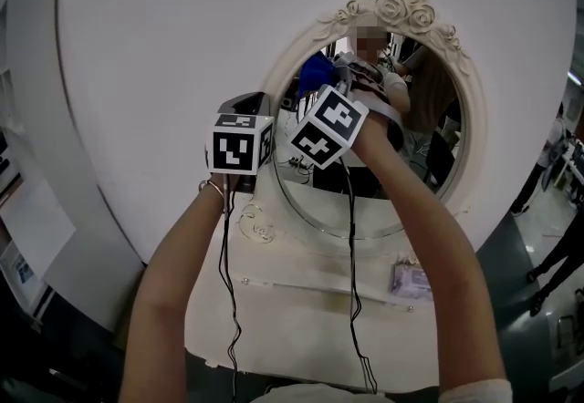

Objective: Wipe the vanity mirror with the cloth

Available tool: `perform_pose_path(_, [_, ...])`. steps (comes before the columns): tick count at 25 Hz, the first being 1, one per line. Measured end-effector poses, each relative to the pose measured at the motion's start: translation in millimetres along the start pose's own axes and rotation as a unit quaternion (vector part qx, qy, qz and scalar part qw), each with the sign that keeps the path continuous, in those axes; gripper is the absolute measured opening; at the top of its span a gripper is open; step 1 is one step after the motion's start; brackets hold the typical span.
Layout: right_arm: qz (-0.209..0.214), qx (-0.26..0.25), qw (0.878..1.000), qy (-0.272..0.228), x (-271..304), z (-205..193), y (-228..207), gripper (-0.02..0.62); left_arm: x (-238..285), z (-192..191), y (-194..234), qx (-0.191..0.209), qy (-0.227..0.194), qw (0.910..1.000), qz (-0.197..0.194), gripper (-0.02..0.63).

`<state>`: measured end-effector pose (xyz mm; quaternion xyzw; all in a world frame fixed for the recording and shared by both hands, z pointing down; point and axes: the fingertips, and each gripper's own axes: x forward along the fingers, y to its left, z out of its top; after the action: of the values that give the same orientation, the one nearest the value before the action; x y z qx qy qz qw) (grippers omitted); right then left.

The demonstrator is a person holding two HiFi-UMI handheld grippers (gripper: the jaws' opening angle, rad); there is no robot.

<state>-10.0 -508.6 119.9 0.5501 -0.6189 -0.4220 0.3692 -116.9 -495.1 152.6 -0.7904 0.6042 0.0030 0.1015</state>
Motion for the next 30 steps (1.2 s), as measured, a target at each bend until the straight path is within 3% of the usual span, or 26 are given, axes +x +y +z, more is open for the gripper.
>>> perform_pose_path(10, [0.041, -0.030, 0.999, -0.006, 5.5, 5.8, 69.4, 0.066, -11.2, -40.6, 0.4, -0.017, 0.017, 0.9997, -0.005, 0.003])
perform_pose_path(20, [0.078, -0.042, 0.996, -0.012, 8.3, -10.8, 146.3, 0.066, -25.8, -114.8, 11.4, -0.044, 0.063, 0.9969, 0.012, 0.004])
perform_pose_path(30, [0.133, -0.054, 0.990, -0.002, 7.6, -39.9, 226.9, 0.066, -36.1, -195.0, -5.5, -0.058, 0.119, 0.9912, 0.000, 0.003])
